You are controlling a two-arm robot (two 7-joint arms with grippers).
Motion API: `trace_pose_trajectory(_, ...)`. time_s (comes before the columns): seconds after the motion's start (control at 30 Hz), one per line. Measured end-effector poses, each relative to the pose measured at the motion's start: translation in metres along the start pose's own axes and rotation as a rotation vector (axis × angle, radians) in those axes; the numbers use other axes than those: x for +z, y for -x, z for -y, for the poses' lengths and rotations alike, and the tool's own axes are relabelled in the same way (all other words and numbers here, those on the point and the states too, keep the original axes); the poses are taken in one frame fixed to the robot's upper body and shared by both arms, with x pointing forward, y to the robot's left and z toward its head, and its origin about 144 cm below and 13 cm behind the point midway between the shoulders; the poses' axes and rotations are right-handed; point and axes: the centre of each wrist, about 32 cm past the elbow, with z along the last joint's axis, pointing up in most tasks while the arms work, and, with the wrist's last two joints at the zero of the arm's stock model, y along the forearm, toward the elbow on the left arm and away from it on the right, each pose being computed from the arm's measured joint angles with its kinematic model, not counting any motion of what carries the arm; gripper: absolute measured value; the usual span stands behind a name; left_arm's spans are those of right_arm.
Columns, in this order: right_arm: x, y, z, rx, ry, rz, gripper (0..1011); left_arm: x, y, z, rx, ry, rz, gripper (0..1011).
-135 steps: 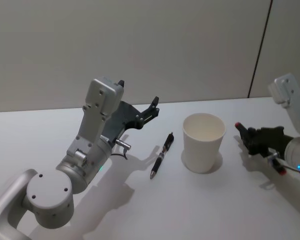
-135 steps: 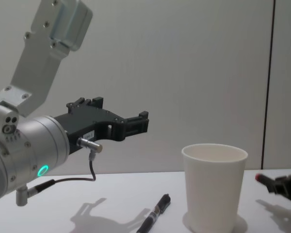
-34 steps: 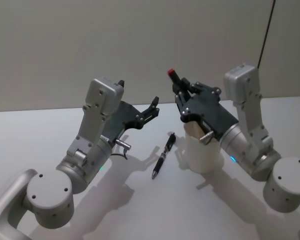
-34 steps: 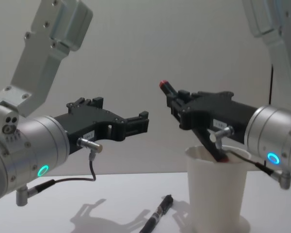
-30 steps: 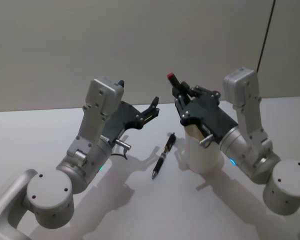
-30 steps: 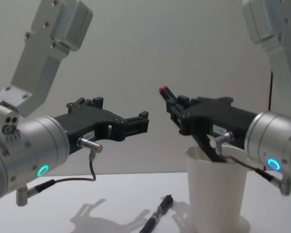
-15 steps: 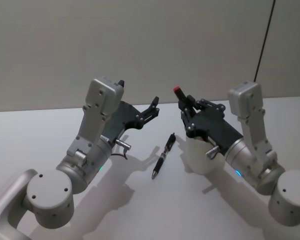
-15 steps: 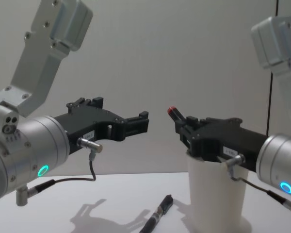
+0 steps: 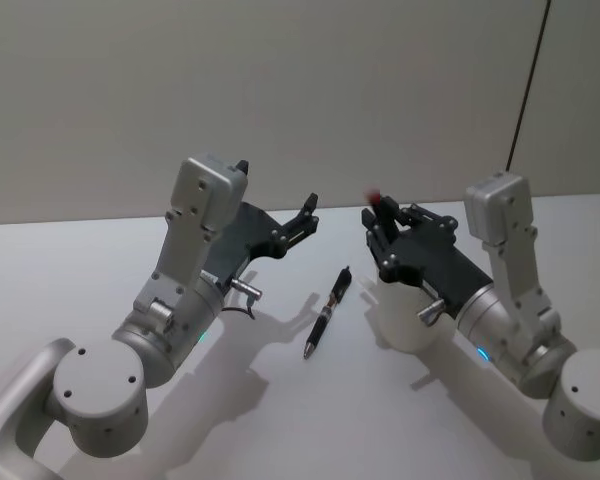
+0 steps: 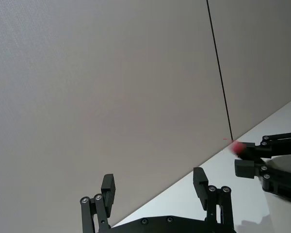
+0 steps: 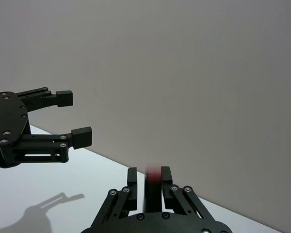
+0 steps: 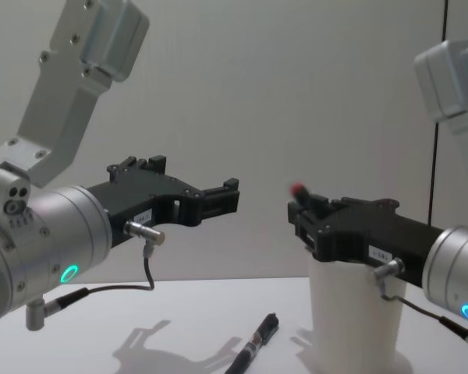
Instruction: Place the pen into the pen holder.
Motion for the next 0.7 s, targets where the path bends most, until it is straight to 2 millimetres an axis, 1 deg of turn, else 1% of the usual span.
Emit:
trace_pose_trajectory(0.03, 0.0, 0.0, 0.0, 0.0, 0.0, 0.0, 264, 0.0, 0.0, 0.0, 0.0, 0.0, 0.0, 1001)
trace_pose_trajectory(0.07, -0.0002, 0.0, 0.0003, -0.001, 0.001, 0.0, 308, 0.0, 0.0, 0.0, 0.0, 0.0, 0.0, 1001)
trace_pose_trajectory(0.2, -0.0007, -0.0001, 0.001, -0.002, 0.002, -0.001, 426, 0.0, 0.0, 0.0, 0.0, 0.0, 0.0, 1001)
trace_pose_trajectory(0.23, -0.0008, -0.0002, 0.0012, -0.002, 0.002, -0.001, 486, 0.0, 0.0, 0.0, 0.0, 0.0, 0.0, 1001)
trace_pose_trajectory(0.27, -0.0009, -0.0002, 0.0013, -0.002, 0.003, -0.001, 486, 0.0, 0.0, 0.0, 0.0, 0.0, 0.0, 1001)
trace_pose_trajectory(0.33, -0.001, -0.0003, 0.0015, -0.002, 0.003, -0.001, 540, 0.0, 0.0, 0.0, 0.0, 0.0, 0.0, 1001)
trace_pose_trajectory(0.37, -0.001, -0.0003, 0.0016, -0.003, 0.003, -0.001, 599, 0.0, 0.0, 0.0, 0.0, 0.0, 0.0, 1001)
trace_pose_trajectory(0.4, -0.0011, -0.0003, 0.0017, -0.003, 0.004, -0.001, 624, 0.0, 0.0, 0.0, 0.0, 0.0, 0.0, 1001)
trace_pose_trajectory(0.47, -0.0012, -0.0003, 0.0019, -0.003, 0.004, -0.001, 708, 0.0, 0.0, 0.0, 0.0, 0.0, 0.0, 1001)
trace_pose_trajectory(0.57, -0.0014, -0.0003, 0.002, -0.003, 0.005, -0.001, 765, 0.0, 0.0, 0.0, 0.0, 0.0, 0.0, 1001)
trace_pose_trajectory(0.6, -0.0015, -0.0003, 0.0021, -0.003, 0.005, -0.001, 818, 0.0, 0.0, 0.0, 0.0, 0.0, 0.0, 1001)
trace_pose_trajectory(0.67, -0.0016, -0.0003, 0.0021, -0.004, 0.006, -0.001, 857, 0.0, 0.0, 0.0, 0.0, 0.0, 0.0, 1001)
trace_pose_trajectory(0.7, -0.0017, -0.0003, 0.0021, -0.004, 0.006, -0.001, 907, 0.0, 0.0, 0.0, 0.0, 0.0, 0.0, 1001)
